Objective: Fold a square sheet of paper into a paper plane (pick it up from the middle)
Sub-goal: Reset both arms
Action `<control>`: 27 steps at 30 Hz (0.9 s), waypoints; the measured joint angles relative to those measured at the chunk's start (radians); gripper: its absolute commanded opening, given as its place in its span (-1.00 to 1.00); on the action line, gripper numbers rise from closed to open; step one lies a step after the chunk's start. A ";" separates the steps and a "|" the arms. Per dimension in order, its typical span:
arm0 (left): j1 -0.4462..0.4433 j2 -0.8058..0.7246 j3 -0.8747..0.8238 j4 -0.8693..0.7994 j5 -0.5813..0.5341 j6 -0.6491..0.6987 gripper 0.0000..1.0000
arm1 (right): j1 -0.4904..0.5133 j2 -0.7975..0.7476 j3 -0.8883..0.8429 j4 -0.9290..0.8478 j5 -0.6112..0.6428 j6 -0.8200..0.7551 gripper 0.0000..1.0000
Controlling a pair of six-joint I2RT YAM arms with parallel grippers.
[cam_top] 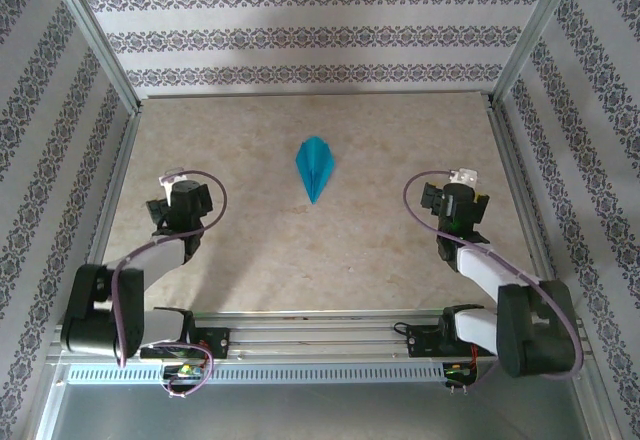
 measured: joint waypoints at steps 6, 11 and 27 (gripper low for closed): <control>0.000 0.124 -0.063 0.286 0.161 0.088 0.99 | -0.021 0.136 -0.011 0.250 -0.134 -0.048 0.96; 0.001 0.209 -0.089 0.462 0.246 0.125 0.99 | -0.026 0.258 -0.045 0.416 -0.229 -0.074 0.96; 0.002 0.274 -0.086 0.558 0.290 0.145 0.99 | -0.033 0.312 -0.010 0.480 -0.282 -0.092 0.96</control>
